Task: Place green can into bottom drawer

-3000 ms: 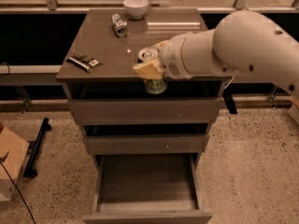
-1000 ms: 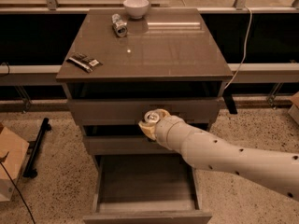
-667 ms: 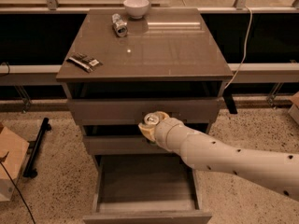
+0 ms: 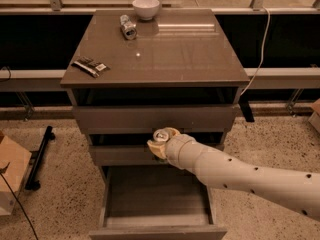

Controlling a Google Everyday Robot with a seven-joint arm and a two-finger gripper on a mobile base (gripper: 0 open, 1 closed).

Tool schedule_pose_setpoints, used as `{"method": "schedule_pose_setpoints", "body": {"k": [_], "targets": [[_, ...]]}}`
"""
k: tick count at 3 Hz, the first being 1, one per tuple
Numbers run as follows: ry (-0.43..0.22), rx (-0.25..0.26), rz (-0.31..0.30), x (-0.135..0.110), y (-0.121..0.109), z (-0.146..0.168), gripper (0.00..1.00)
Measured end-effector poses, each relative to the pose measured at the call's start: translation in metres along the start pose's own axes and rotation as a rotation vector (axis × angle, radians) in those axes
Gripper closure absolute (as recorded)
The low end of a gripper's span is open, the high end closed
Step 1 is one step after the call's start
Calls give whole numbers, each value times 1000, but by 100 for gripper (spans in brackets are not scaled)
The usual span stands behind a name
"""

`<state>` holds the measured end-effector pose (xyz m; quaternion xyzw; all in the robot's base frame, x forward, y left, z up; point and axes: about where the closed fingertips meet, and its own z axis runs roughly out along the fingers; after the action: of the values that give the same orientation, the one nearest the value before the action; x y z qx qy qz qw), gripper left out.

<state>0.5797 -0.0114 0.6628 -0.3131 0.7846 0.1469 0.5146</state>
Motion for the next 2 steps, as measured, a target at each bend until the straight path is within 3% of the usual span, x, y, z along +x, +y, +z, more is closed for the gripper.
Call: {"method": "schedule_pose_setpoints", "body": {"k": [1, 2], "targets": [[-22, -74, 34, 20, 11, 4, 100], [-45, -179, 56, 50, 26, 6, 100]]}}
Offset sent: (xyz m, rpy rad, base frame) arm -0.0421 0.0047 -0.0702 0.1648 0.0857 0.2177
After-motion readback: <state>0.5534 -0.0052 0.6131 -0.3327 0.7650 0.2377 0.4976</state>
